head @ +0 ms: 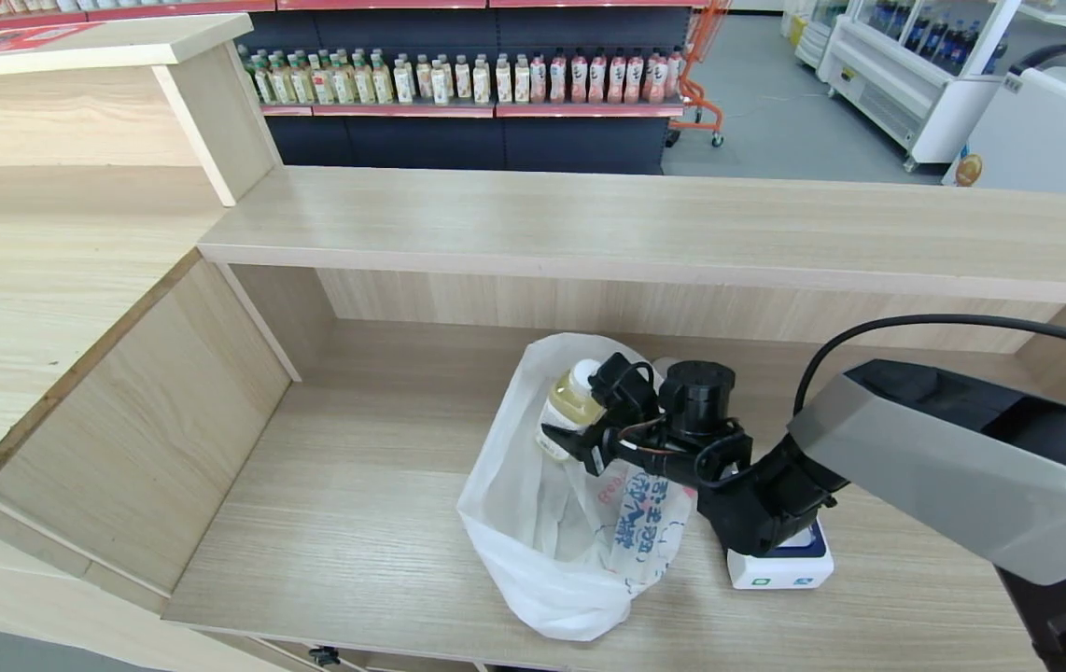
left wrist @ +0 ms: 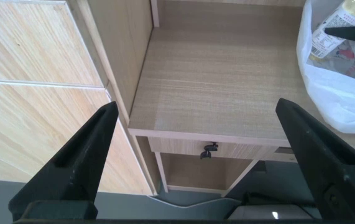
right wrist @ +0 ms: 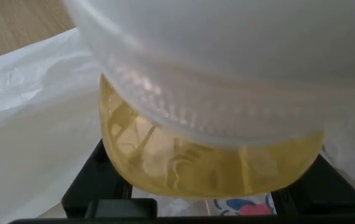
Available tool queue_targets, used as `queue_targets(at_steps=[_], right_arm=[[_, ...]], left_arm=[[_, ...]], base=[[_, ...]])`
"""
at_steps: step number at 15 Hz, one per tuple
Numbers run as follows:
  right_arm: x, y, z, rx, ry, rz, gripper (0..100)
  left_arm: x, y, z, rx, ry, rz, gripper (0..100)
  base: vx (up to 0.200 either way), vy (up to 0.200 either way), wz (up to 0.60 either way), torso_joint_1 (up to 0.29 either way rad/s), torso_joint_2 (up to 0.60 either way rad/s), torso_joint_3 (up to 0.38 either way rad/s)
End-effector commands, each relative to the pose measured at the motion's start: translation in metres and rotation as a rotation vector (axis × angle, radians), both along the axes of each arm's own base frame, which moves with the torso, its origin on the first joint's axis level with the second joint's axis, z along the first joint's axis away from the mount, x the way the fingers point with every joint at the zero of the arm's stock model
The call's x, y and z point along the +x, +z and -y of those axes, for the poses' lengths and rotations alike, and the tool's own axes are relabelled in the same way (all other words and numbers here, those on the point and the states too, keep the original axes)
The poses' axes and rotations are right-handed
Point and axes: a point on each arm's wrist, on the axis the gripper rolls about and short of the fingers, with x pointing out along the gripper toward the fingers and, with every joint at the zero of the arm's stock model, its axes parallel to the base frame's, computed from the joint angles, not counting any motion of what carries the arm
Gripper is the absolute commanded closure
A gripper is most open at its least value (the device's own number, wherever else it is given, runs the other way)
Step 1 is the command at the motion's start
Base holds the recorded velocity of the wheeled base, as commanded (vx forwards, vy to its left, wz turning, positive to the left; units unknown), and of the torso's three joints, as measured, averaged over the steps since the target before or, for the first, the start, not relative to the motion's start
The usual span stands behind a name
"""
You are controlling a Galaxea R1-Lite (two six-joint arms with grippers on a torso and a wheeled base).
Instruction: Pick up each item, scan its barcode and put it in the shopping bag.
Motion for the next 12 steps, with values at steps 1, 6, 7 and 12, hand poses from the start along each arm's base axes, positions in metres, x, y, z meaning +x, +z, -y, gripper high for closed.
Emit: queue_targets(at_steps=[1,6,7,12], right_arm=[[-0.001,-0.001,0.000,-0.001,0.002,0.000,0],[-0.014,0.040,0.010,0.053,-0.003,0.023,0],[-0.021,0.052,0.014,0.082,-0.006,0.005,0],[-0.062,0.092,0.036,0.151,-0.005,-0.047,0]], left_arm=[[0.000,0.000,0.000,0.000,0.000,0.001,0],[0.000,0.000,0.000,0.002,0.000,0.000,0],[0.000,0.000,0.000,0.002,0.000,0.001,0],[0.000,0.000,0.000,0.002,0.000,0.001,0]], base=[[0.000,0.000,0.00,0.000,0.00,0.000],[0.000,0.000,0.00,0.000,0.00,0.000],[0.000,0.000,0.00,0.000,0.00,0.000],[0.000,0.000,0.00,0.000,0.00,0.000]])
